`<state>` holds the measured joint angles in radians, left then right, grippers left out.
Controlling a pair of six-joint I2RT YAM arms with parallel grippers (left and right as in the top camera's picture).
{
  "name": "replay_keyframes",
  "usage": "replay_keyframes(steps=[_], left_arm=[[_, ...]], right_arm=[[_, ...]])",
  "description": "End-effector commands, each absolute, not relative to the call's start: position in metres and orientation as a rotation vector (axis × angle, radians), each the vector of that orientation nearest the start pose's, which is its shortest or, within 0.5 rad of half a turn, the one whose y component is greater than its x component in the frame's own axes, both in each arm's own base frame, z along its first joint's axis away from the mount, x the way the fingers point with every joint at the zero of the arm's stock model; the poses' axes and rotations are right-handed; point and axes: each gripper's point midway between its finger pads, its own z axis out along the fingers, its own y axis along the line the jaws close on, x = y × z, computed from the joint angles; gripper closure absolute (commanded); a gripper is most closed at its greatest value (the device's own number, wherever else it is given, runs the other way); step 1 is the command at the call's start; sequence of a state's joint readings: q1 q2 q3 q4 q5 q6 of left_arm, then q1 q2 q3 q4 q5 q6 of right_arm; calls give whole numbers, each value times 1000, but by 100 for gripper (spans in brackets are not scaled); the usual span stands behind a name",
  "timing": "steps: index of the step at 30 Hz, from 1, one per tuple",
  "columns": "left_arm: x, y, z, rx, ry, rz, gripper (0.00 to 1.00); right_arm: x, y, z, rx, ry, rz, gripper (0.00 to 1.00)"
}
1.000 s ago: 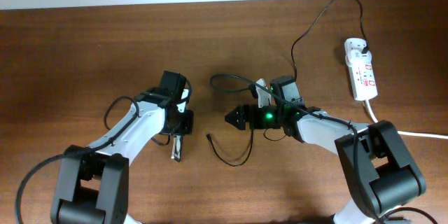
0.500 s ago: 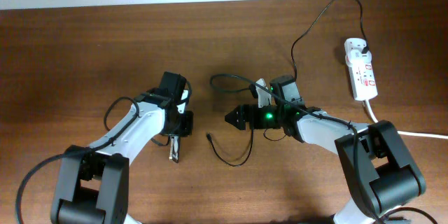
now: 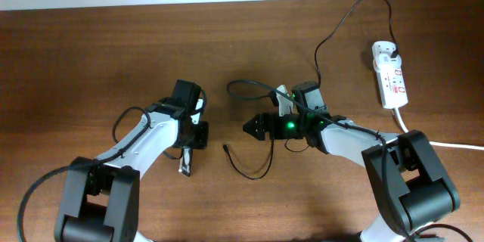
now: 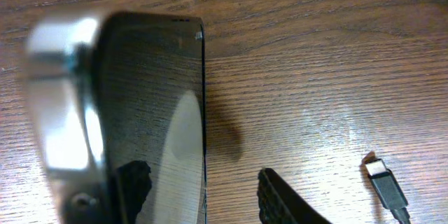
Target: Plug charger to phone and switch on socket
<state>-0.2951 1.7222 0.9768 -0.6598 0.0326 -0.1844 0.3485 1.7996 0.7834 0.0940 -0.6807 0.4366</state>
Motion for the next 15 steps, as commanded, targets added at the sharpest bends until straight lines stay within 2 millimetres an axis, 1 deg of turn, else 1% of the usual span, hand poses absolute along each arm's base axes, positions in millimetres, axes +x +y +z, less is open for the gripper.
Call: replay_keyframes(steps=[1,3,4,6,8,9,12,13,15], left_arm=[[304,-97,12,160,2972,-104,69],[304,-97,12,159,2973,-104,70],[304,-97,12,160,2973,-104,74],[303,-97,12,160,2975,-103,78],[303,-97,12,160,2975,-104,80],[303,-98,12,163,2975,-104,82],[306,-99,13,162,2964,-108,100],[308,-100,13,162,2956,-119,100],[316,-104,18,147,2931,-180,100]], right_arm=[[327,235,34,-219,2548,1148,10],[327,235,34,-219,2548,1148,10],[327,235,34,-219,2548,1148,10],[327,235,34,-219,2548,1148,10],[327,235,34,-219,2548,1148,10],[327,235,34,-219,2548,1148,10],[327,235,34,-219,2548,1148,10],[326,235,34,-219,2548,1149,9],[326,235,34,-219,2549,1149,2]])
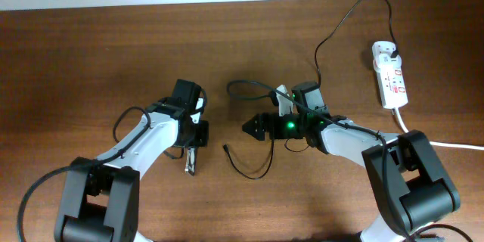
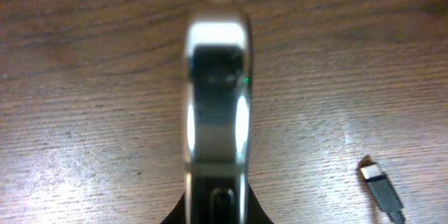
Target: Plug charger to phone and switch on socket
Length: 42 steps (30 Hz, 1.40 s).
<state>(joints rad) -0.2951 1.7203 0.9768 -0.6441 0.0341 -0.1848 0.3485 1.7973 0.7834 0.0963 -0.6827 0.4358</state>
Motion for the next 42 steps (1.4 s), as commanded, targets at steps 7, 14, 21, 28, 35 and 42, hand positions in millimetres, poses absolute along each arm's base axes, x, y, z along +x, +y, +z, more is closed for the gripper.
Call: replay_keyframes(steps=[7,14,21,28,35,42], left_arm=[[343,-150,78,96,2729,-966,100],[374,-136,126,105,2426,-1277,100],[358,-154,170,617,2020,-1421,100],[361,-153,168,645,2010,-1378,100],[389,-130,136,274,2297,-1195,100],[396,-94,129,38,2344,-1178,100]], right_arm=[[324,234,32,-213,2564,1148,1],[323,233,31,-210,2572,1147,1],[322,233,30,-241,2566,1136,1],[325,239,46,-289,2552,1137,1],[307,249,71,-425,2725,713,1],[281,268,62,-588,2713,442,1]])
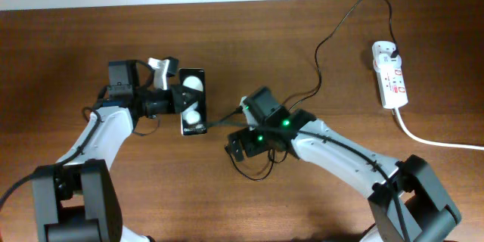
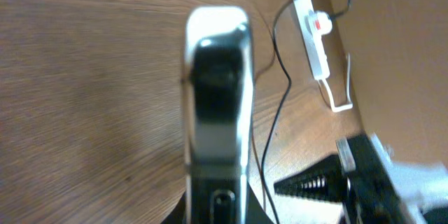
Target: Plug charger to phone and switch on socket
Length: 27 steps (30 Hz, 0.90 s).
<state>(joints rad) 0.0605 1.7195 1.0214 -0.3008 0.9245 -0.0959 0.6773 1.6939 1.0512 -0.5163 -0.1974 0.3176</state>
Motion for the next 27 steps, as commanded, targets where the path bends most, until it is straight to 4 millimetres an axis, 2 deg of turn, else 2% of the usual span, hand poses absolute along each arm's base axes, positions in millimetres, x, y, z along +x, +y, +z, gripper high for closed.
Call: replay_keyframes(steps=[1,5,6,10,12,14,16,17,18,26,27], left_arm=[[396,-90,129,18,2339,-1194,100],[392,-91,136,34,2300,-1268,100],[392,-90,136,33,2300,-1268,100],[392,-90,136,33,2300,-1267,100],[392,-90,136,33,2300,-1267,100],[392,-91,136,33,2300,-1267,100],[392,-91,136,33,2300,-1267,100],[392,-90,136,33,2301,-1267,100],[392,-91,136,33,2301,-1268,100],[392,-91,136,33,2301,-1268,100],[392,-90,136,32,2301,-1267,100]], right_arm=[[281,270,63,-592,2708,448,1],[279,272,63,-580,2718,473,3],[278,272,62,-574,2725,471,11],[271,276,55,-612,2731,432,33],[271,278,50,-632,2716,373,39],[267,290,43,-682,2682,315,44],[262,303,39,-722,2657,330,46],[258,313,36,-749,2639,344,53],[257,317,34,-761,2631,346,55],[256,309,1,-773,2690,263,55],[256,309,0,-773,2692,258,58]])
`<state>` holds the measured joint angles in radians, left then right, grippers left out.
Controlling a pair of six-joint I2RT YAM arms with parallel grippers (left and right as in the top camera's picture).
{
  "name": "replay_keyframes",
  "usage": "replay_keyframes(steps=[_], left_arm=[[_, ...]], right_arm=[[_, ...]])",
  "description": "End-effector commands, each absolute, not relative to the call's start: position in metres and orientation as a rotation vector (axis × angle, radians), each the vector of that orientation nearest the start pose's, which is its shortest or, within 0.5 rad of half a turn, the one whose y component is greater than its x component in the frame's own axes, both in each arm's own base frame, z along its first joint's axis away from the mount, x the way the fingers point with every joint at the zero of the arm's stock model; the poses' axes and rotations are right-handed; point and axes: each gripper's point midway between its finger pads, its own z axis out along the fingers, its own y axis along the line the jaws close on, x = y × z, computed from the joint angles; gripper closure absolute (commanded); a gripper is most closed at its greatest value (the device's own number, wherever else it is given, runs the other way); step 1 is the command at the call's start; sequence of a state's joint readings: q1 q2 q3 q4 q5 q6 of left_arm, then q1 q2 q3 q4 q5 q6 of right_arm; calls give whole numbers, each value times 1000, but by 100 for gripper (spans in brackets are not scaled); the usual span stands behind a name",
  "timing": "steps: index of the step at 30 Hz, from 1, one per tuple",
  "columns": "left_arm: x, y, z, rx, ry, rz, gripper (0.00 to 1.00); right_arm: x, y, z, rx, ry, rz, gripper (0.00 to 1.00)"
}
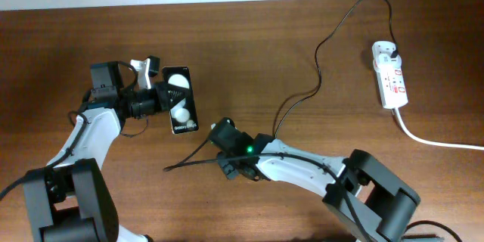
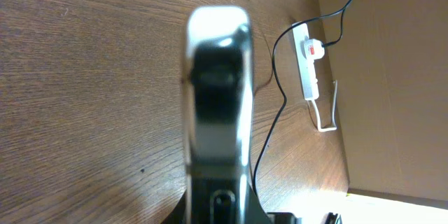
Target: Plug charger to phone and switch on socket
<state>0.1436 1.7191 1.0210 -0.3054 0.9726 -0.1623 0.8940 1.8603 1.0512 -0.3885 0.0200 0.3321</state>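
The black phone (image 1: 180, 110) is held off the table, screen toward the overhead camera, with my left gripper (image 1: 165, 104) shut on its edge. The left wrist view shows the phone (image 2: 217, 91) edge-on between the jaws of the left gripper (image 2: 218, 206), its charging port (image 2: 222, 199) near the bottom edge. My right gripper (image 1: 226, 168) sits low at the table's centre, seemingly shut on the black charger cable (image 1: 291, 104). The cable's free end (image 1: 166, 169) lies to the gripper's left. The white power strip (image 1: 389, 74) lies at the far right with the charger plugged in.
The power strip (image 2: 308, 59) with its red switch also appears in the left wrist view, a white lead trailing from it. The white lead (image 1: 439, 142) runs off the table's right edge. The cable arcs across the back right of the table.
My right gripper has moved left and toward the front. The cable's loop is gone and its free end now lies further left. The left gripper has shifted the phone slightly left.
At first the phone sat on the table in front of my left gripper, the right gripper idle at centre. Then the left gripper was shut on the phone's edge. Later the phone was lifted at the left with the right gripper at the cable end, which has since been dragged left.
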Motion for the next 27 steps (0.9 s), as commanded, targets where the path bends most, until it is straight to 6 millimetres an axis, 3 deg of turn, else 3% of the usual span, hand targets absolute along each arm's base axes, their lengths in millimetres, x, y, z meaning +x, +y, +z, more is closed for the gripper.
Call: replay_keyframes(steps=[1,27], left_arm=[[392,-91,136,33,2301,-1268,100],[392,-90,136,32,2301,-1267,100]], right_arm=[[256,309,0,-772,2692,256,62],[255,310,0,-775,2695,266,71]])
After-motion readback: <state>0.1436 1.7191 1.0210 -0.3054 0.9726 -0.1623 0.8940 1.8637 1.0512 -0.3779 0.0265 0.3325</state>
